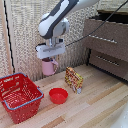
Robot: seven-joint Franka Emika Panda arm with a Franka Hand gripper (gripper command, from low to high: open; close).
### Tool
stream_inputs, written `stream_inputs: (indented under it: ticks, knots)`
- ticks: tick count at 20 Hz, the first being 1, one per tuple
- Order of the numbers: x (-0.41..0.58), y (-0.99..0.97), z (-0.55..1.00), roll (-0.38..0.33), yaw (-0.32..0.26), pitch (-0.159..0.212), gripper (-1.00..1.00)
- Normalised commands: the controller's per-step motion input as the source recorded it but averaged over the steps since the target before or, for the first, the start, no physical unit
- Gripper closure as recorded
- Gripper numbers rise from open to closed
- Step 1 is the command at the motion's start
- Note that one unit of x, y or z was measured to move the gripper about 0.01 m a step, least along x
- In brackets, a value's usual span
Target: Compassionately, move the pinch receptors towards pink recepticle. Embrace the recepticle delicately and rise accordingly. Progress forward guided by applied tension and move towards the highest section of the storage unit. Place the recepticle delicately and shut the storage unit.
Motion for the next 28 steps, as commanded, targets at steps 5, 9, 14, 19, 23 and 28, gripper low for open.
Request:
stream_inputs:
  ticks: [5,9,14,19,23,28]
  knots:
    - [0.163,-0.14,0.91,-0.026,0.0,0.081,1.0]
    - [0.091,-0.16,1.0,-0.042,-0.002,0.049,1.0]
    - [0.131,-0.21,1.0,-0.043,-0.007,0.038,1.0]
    - [0.147,-0.25,1.0,-0.056,-0.004,0.025,1.0]
    - [0.191,-0.28,1.0,-0.062,-0.029,0.011,1.0]
    - [0.228,-0.46,1.0,-0.031,-0.085,0.01,1.0]
